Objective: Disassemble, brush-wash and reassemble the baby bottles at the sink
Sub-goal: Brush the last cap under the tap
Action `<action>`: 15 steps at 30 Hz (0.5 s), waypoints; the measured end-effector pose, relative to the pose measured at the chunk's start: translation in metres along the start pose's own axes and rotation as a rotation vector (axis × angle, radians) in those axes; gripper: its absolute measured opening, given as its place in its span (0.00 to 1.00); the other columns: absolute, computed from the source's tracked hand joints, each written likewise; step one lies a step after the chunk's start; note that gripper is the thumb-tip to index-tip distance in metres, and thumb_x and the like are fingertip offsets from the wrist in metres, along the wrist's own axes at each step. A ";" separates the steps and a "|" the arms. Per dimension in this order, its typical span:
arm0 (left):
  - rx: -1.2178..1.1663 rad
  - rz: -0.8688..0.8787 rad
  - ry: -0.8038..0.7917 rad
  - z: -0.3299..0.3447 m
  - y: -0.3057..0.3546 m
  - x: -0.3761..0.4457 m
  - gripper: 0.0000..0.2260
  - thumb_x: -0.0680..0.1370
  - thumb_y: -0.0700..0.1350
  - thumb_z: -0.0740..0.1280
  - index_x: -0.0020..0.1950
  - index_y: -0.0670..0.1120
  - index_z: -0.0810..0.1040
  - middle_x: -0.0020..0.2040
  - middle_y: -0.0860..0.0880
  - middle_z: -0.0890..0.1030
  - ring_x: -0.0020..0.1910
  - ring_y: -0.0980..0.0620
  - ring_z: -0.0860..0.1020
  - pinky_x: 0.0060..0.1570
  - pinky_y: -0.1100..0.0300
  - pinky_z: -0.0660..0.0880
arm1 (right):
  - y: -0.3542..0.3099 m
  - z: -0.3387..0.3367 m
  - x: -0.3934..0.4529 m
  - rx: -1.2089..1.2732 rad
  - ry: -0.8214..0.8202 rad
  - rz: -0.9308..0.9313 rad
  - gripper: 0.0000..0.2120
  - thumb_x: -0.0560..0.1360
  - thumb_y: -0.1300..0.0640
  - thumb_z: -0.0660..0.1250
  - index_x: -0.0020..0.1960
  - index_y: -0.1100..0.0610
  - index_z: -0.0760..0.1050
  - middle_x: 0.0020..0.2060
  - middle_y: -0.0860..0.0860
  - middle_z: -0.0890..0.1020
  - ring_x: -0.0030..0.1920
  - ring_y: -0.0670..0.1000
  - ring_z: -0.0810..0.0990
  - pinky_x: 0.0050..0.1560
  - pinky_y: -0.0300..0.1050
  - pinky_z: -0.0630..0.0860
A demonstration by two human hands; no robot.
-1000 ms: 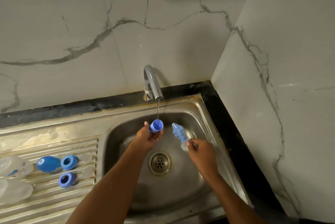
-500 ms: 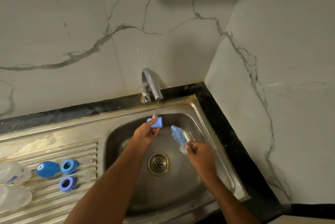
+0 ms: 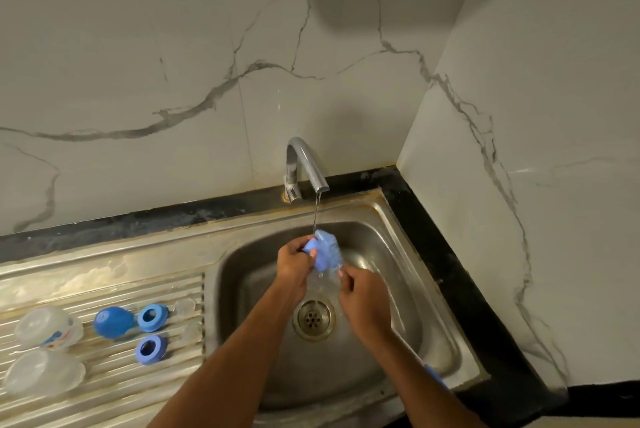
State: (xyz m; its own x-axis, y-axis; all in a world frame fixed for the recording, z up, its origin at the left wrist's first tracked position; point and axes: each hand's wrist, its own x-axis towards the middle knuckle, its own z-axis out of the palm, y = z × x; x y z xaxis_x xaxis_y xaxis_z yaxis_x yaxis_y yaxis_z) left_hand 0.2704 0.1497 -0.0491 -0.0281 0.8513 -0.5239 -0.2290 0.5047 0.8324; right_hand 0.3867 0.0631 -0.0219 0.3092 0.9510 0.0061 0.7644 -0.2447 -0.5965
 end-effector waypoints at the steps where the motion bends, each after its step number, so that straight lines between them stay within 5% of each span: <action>1: 0.015 0.023 -0.003 0.002 -0.004 -0.003 0.13 0.80 0.31 0.63 0.60 0.43 0.80 0.55 0.41 0.82 0.52 0.44 0.83 0.51 0.49 0.83 | -0.004 0.002 0.002 0.008 0.024 0.008 0.12 0.80 0.54 0.65 0.38 0.49 0.77 0.30 0.43 0.78 0.30 0.42 0.76 0.28 0.35 0.69; 4: 0.007 0.028 0.048 -0.006 -0.005 -0.009 0.14 0.81 0.31 0.63 0.63 0.42 0.79 0.57 0.41 0.82 0.53 0.44 0.83 0.50 0.52 0.83 | -0.018 0.010 -0.006 -0.034 -0.048 -0.054 0.10 0.80 0.54 0.64 0.42 0.51 0.79 0.33 0.44 0.79 0.32 0.43 0.76 0.30 0.31 0.61; 8: -0.029 0.008 0.057 -0.022 0.007 -0.009 0.11 0.82 0.34 0.61 0.59 0.42 0.81 0.55 0.41 0.83 0.52 0.44 0.83 0.46 0.56 0.83 | -0.015 0.017 -0.007 -0.033 -0.031 -0.038 0.07 0.79 0.54 0.66 0.43 0.50 0.79 0.35 0.46 0.81 0.35 0.46 0.79 0.33 0.38 0.68; 12: -0.038 -0.028 0.036 -0.038 0.013 -0.006 0.12 0.84 0.38 0.58 0.58 0.40 0.80 0.52 0.40 0.83 0.51 0.45 0.83 0.47 0.55 0.80 | -0.028 0.026 -0.021 -0.018 -0.050 -0.229 0.06 0.79 0.54 0.67 0.50 0.52 0.82 0.37 0.46 0.85 0.36 0.44 0.82 0.37 0.39 0.79; 15: -0.015 -0.020 -0.044 -0.039 0.015 -0.006 0.11 0.84 0.36 0.58 0.57 0.40 0.80 0.54 0.40 0.82 0.52 0.44 0.82 0.52 0.52 0.80 | -0.029 0.029 -0.010 -0.009 0.026 -0.112 0.06 0.79 0.56 0.66 0.47 0.52 0.81 0.34 0.45 0.81 0.33 0.44 0.78 0.31 0.33 0.69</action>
State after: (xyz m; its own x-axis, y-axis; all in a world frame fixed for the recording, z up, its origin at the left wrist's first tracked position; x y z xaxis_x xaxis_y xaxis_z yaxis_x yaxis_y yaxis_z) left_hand 0.2292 0.1463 -0.0409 0.0197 0.8465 -0.5321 -0.2441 0.5201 0.8185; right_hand 0.3449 0.0662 -0.0276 0.2361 0.9673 0.0931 0.8000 -0.1391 -0.5836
